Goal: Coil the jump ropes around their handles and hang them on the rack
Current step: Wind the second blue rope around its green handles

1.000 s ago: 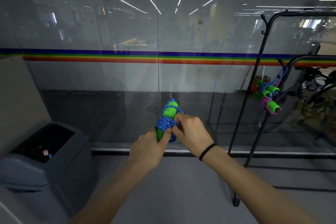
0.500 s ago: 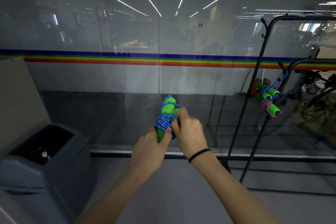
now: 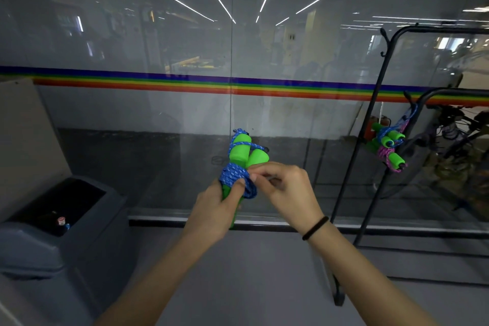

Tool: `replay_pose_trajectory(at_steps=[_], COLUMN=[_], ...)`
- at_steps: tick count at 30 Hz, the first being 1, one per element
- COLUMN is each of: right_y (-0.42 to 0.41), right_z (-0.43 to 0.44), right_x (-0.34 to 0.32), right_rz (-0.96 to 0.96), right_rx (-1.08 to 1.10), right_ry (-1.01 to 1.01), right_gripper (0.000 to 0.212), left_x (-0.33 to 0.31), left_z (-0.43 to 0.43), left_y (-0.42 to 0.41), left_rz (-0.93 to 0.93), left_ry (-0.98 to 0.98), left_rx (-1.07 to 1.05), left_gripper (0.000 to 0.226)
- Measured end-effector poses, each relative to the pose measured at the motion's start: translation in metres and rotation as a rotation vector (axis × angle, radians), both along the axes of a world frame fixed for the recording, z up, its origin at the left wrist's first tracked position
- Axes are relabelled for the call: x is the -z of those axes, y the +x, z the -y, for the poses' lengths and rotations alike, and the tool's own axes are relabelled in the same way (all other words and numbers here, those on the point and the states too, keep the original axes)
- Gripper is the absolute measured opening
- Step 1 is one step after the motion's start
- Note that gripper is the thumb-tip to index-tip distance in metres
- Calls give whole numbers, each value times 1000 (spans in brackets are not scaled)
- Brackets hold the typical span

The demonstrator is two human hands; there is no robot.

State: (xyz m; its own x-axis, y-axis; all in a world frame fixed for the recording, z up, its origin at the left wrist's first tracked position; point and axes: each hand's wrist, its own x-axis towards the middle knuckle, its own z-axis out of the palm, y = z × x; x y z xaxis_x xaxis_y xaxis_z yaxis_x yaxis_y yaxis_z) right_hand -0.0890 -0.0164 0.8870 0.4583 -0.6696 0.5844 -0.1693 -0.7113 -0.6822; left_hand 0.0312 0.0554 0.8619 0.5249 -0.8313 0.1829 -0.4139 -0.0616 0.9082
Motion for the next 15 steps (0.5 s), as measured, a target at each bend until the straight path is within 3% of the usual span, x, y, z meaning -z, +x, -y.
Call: replay_pose_trajectory(at_steps=[3,6,12,15], right_y=[-5,-5,-8,-13], right_z=[5,5,3,4], right_x=[-10,-16,-12,-11], right_rz=[3,-65,-321,-392], right_rx=[-41,-101,34,-49], right_ry=[181,267,88,104], right_gripper=[10,23,15,14], left_x=[1,1,2,2], left_z=[-3,-5,-8,-10], left_y=[1,3,4,8], left_rz=[80,196,293,341], left_ry=[18,56,112,125], left_rx=[36,47,79,94], left_gripper=[58,60,45,42])
